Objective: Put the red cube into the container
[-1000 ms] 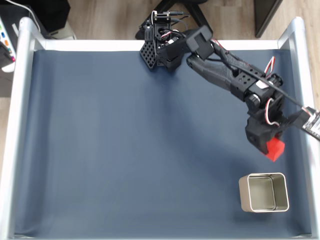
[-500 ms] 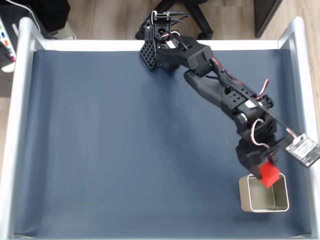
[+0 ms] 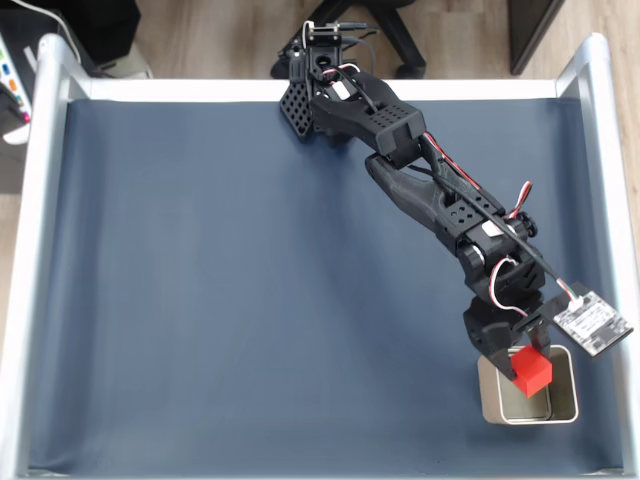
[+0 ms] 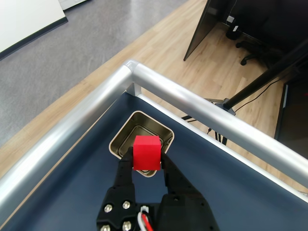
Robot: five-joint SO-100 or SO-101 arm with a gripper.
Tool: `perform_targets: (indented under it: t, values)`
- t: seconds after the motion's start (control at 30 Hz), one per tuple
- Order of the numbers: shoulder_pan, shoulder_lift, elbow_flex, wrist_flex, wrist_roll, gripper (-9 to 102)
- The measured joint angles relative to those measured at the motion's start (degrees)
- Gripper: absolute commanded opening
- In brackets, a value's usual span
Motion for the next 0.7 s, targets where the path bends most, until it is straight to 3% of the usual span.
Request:
perform_targets:
  t: [0.7]
  values:
    - [-0.35, -3.87, 0.0, -7.12, 4.13, 2]
